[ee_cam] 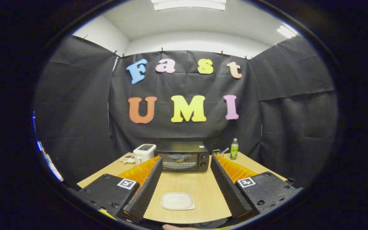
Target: Open the toaster oven, put the food inside, and close the toaster oven door.
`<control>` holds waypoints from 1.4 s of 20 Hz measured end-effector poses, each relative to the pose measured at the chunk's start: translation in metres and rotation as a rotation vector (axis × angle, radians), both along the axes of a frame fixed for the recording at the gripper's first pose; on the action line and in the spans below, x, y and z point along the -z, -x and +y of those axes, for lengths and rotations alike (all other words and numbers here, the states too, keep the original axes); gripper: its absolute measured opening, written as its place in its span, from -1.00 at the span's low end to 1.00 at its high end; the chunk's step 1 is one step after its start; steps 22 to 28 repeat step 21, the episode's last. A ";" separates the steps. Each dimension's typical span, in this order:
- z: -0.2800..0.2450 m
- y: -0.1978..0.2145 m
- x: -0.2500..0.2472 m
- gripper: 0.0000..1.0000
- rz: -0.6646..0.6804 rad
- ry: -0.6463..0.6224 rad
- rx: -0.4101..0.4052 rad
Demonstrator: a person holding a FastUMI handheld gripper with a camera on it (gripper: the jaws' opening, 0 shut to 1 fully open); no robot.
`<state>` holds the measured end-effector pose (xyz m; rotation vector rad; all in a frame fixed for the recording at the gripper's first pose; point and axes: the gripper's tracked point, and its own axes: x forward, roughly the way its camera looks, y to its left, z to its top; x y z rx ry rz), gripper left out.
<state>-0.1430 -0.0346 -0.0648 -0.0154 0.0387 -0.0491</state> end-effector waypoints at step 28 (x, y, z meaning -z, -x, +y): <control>-0.018 0.033 -0.025 1.00 -0.082 -0.040 -0.061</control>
